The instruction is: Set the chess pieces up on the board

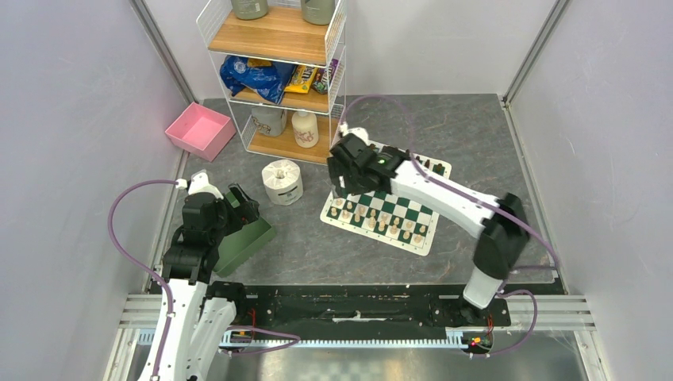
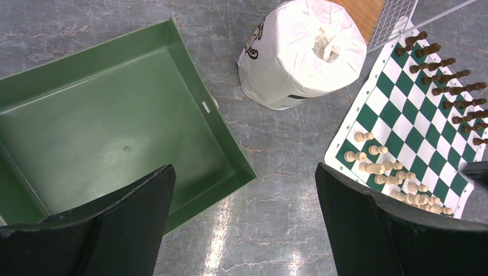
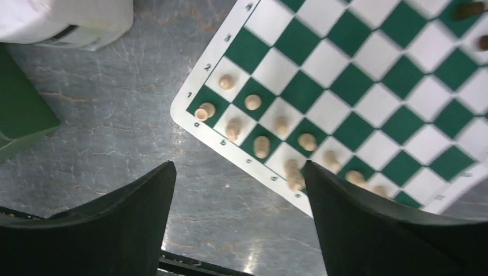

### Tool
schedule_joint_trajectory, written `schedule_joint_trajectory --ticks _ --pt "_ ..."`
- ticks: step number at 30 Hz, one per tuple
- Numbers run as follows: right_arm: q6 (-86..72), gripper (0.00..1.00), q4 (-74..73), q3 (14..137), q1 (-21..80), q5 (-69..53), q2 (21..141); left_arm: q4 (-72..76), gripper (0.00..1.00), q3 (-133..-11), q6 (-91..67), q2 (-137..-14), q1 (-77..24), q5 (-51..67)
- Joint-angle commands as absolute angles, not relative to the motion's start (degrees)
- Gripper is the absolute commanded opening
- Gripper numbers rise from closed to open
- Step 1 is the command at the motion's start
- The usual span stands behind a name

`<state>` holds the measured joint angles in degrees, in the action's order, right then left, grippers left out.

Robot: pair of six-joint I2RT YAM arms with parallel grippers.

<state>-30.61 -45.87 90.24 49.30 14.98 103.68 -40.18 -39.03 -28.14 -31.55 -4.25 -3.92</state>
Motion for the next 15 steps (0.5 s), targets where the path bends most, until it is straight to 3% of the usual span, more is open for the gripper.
schedule_joint_trajectory --ticks 1,10,15 --pt "-34.0 0.96 -50.2 86.0 48.6 28.8 91.4 -38.6 0.98 -39.4 -26.6 -31.2 -4.3 -3.4" --pt "-41.6 0.97 -53.4 64.7 30.9 36.1 67.6 -40.6 0.99 -40.9 -28.1 -32.5 -4.3 -6.6" --pt "-42.0 0.97 -52.6 54.8 26.1 40.6 55.8 -41.9 0.99 -41.6 -29.8 -33.4 -4.3 -9.7"
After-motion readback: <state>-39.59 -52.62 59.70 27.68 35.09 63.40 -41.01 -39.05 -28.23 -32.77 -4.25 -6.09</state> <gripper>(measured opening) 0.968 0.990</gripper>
